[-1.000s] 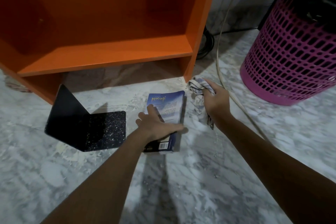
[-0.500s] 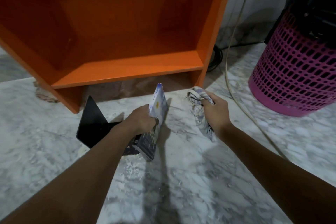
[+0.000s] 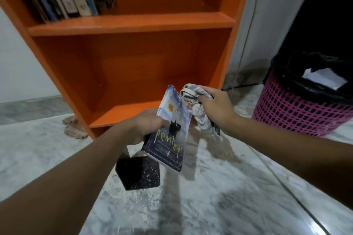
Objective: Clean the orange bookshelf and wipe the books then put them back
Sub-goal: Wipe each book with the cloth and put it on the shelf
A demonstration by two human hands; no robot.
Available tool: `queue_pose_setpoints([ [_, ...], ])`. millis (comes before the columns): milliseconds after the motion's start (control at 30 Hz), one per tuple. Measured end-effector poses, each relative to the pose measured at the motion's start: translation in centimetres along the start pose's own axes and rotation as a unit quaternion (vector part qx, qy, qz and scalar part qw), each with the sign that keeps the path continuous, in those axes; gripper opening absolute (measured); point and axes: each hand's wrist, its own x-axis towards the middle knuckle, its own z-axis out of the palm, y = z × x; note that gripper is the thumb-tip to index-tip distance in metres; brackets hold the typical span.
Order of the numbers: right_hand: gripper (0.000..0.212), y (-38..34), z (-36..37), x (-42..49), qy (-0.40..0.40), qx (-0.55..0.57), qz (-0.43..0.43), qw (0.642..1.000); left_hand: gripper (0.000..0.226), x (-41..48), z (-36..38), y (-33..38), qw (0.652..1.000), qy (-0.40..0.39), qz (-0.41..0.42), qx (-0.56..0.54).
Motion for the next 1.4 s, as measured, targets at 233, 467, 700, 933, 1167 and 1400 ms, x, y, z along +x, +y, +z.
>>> queue_pose_setpoints([
  [233,0.043,-5.8,4.8,0.6,0.012,-0.029,-0.099,0.995,0.023,-2.6,-0.6,2.6,0.99,0.043,0.079,-0.112],
  [467,0.056,-3.2,8.3,0.1,0.028,-0.024,-0.214,0.976,0.024,-4.8,-0.3,0.7,0.985,0.091,0.112,-0.094],
  [700,0.051,4.6,10.6,1.0,0.22,0.194,0.16,0.942,0.024,-5.1,0.2,-2.5,0.995,0.073,0.056,0.048],
  [933,0.059,4.8,11.2,-3.3,0.202,0.072,-0.132,0.968,0.019,-3.8,1.1,-3.4,0.965,0.117,0.074,0.222],
  [1167,0.055,9.7,8.9,-0.9,0.218,0.073,0.074,0.97,0.023,-3.8,1.8,-3.2,0.955,0.116,0.069,0.264],
  [1400,0.061,6.7,10.9,-4.3,0.231,0.079,-0.168,0.955,0.023,-4.0,2.0,-3.5,0.948,0.111,0.09,0.284],
])
